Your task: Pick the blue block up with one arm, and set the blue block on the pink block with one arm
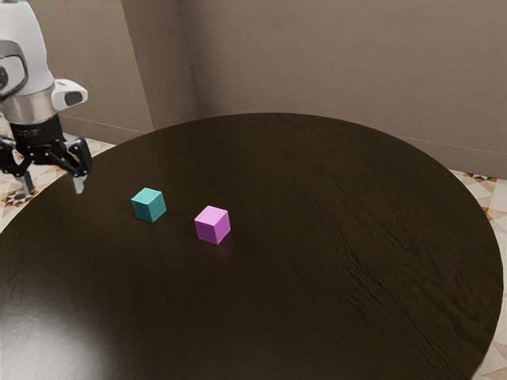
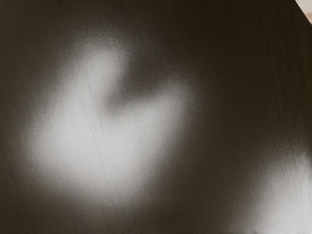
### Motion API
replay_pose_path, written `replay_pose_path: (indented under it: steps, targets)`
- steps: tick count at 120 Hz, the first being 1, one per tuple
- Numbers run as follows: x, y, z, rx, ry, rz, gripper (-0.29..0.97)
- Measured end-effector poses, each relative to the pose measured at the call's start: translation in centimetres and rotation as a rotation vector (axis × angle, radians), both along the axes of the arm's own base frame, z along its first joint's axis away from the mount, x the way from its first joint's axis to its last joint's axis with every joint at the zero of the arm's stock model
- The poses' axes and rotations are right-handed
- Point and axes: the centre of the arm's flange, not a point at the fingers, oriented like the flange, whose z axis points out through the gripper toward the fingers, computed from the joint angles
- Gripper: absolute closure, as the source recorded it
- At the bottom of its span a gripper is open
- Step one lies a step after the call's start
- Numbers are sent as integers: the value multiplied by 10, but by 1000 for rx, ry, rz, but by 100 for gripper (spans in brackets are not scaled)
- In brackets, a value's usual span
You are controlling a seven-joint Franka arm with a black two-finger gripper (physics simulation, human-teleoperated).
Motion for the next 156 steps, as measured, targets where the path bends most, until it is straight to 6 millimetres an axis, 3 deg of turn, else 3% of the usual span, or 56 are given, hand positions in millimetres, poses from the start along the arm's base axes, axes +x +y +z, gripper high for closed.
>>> replay_pose_path:
  steps: [27,50,67,85,100,130,156]
  targets:
    - [84,37,-60,54,-36,-228,0]
    - [155,82,-115,46,-52,-344,0]
    - [197,82,-152,5,-62,-426,0]
    - [220,116,-191,-43,-62,-430,0]
    - [241,124,-217,-77,-70,-471,0]
    - [268,144,-242,-121,-86,-542,0]
    - [287,155,-246,-124,-89,-655,0]
